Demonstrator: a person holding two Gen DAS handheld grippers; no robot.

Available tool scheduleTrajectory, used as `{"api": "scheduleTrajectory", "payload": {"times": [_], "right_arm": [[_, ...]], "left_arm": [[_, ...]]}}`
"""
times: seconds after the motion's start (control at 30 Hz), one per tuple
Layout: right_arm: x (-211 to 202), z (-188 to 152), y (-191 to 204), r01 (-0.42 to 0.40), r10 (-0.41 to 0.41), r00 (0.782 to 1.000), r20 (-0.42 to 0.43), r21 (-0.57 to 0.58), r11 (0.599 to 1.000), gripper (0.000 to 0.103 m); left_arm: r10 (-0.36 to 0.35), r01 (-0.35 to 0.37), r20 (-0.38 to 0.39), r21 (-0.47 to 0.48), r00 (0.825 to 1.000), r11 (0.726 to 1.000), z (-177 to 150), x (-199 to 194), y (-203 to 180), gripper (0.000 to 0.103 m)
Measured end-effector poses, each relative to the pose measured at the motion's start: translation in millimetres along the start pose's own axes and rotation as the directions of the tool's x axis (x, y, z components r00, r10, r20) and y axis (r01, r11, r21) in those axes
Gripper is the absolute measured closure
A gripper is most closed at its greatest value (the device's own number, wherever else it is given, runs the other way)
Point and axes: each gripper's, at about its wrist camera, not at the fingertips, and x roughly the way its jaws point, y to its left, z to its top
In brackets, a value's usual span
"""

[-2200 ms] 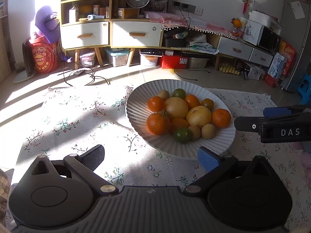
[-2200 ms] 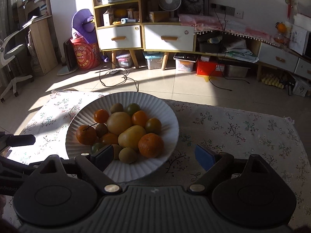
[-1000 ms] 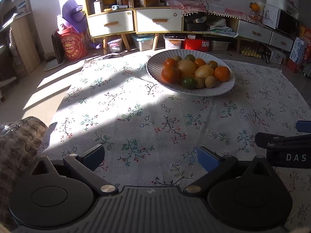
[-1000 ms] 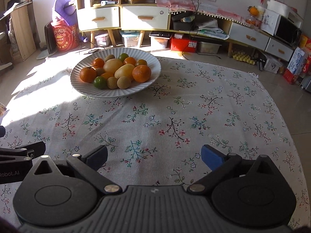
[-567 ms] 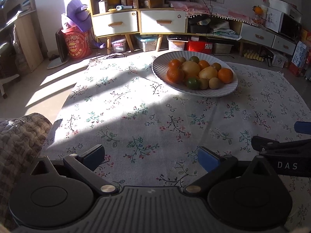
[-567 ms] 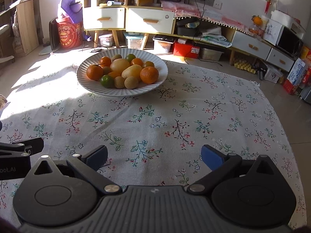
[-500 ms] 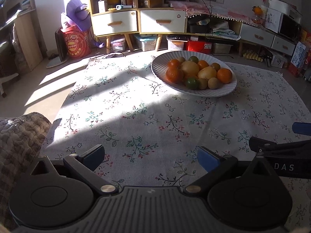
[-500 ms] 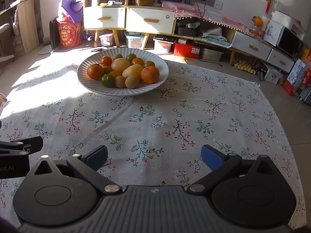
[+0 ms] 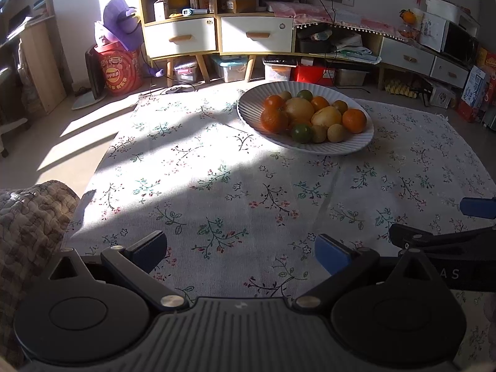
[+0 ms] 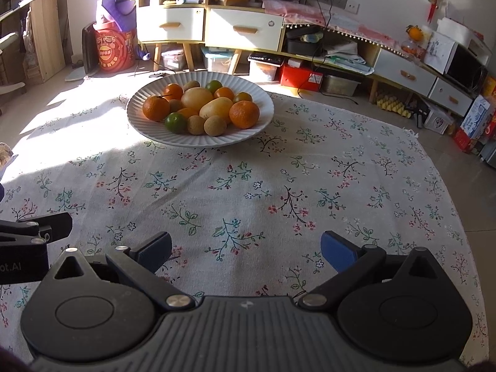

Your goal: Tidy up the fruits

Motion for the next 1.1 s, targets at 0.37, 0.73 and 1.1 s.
{"api": "scheduleTrajectory", "payload": {"times": [0.37, 0.73, 1.1], "right_arm": [[0.8, 0.0, 0.8, 0.000, 0.000, 1.000, -0.003, -0.002, 1.000, 0.000], [1.7, -0.4, 0.9, -0.002, 0.002, 1.000, -0.007, -0.004, 1.000, 0.001], [1.6, -0.6, 0.7, 0.000, 0.000, 1.000, -0.006, -0.003, 1.000, 0.001]], "left_arm": [[-0.004, 0.004, -0.001, 0.003, 1.000, 1.000, -0.4, -0.7, -0.4, 0.010], [-0.005, 0.005, -0.004, 0.004, 1.000, 1.000, -0.7, -0.8, -1.2, 0.010], [-0.009, 0.010, -0.004, 0.003, 1.000, 1.000, -0.7, -0.8, -1.4, 0.010]]}}
